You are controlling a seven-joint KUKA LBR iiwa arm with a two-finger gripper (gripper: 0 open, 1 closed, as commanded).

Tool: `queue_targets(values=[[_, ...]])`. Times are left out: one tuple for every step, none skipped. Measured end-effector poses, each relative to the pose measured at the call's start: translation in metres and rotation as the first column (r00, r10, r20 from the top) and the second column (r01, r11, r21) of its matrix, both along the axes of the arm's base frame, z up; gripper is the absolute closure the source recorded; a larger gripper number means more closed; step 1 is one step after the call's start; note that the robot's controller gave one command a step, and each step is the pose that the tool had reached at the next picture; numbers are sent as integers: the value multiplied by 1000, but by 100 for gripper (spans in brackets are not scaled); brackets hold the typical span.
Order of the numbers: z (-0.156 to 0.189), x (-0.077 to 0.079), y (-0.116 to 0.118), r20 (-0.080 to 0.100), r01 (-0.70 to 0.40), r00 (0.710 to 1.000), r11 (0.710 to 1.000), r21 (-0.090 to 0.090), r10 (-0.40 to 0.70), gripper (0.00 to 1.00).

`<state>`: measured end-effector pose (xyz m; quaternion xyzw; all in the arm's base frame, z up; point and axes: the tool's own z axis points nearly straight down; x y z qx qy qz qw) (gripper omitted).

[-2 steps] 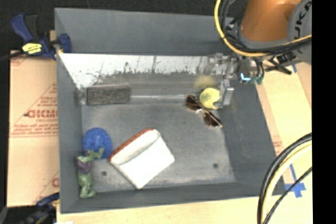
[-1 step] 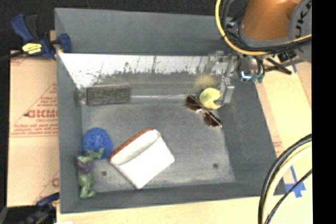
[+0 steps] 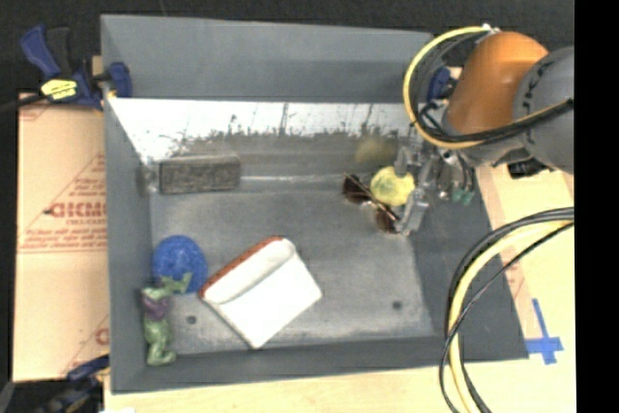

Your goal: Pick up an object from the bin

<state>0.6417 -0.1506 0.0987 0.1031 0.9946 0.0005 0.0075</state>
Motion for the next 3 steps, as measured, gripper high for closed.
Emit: queue_targets(values=[[52, 7, -9, -2, -655, 756, 755, -15, 655, 0], [11, -6, -13, 16, -5, 1000, 1000, 3, 5, 0], [-19, 3, -8, 23, 41, 999, 999, -9, -41, 0]])
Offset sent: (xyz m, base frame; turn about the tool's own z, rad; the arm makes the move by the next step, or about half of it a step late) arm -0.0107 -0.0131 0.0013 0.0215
